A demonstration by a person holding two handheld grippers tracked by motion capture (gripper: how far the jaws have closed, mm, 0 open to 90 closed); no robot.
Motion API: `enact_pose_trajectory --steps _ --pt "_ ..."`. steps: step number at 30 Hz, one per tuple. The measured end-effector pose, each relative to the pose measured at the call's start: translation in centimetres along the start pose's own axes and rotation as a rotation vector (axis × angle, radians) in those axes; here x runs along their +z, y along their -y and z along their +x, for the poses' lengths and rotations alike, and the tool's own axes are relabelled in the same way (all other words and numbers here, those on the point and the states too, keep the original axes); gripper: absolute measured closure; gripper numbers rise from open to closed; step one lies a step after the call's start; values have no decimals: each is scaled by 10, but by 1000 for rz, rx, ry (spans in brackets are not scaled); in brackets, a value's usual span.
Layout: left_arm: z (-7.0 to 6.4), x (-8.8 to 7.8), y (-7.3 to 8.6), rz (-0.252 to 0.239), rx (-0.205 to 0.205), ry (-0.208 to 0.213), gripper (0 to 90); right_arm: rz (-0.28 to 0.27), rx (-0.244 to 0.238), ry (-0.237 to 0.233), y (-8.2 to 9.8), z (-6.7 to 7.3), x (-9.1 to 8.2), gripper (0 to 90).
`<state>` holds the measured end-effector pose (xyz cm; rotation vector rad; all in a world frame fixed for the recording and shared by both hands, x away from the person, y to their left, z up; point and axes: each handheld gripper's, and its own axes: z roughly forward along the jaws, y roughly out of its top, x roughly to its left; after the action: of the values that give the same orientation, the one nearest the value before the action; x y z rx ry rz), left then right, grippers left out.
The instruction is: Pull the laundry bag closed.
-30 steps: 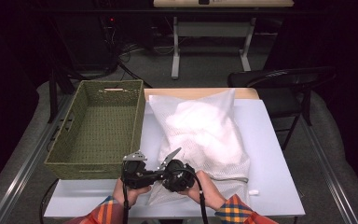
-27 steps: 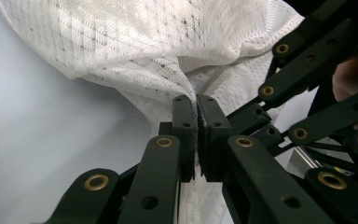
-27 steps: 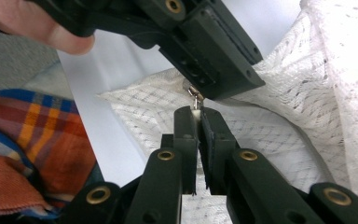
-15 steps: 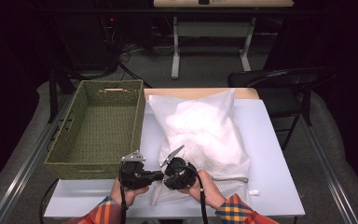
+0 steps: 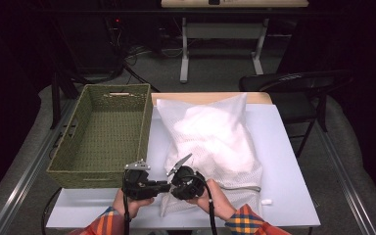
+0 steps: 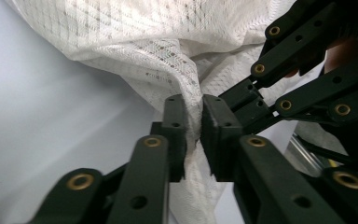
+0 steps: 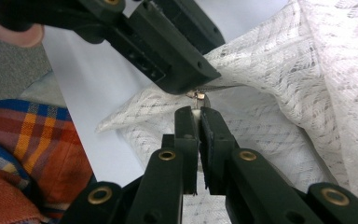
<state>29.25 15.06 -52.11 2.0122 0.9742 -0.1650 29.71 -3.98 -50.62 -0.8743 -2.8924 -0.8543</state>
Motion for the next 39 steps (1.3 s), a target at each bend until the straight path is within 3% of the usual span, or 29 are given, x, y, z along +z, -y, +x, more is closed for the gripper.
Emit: enact_pose_trajectory --steps 7,12,16,23,32,39 --pt "1 -1 0 -1 -6 44 869 -15 -2 -8 0 -1 1 846" --pt "0 -5 -1 0 2 41 873 -34 -11 -36 -1 -3 4 859" --pt "-1 -7 -1 -3 14 38 877 -29 -5 -31 -1 -4 3 864" --pt "0 -12 0 -10 25 19 876 -13 28 -14 1 -11 2 865" --pt "0 -15 2 -11 53 -56 875 33 67 9 5 -23 2 864" --pt "2 -15 2 -6 50 -74 874 52 77 20 8 -27 0 864"
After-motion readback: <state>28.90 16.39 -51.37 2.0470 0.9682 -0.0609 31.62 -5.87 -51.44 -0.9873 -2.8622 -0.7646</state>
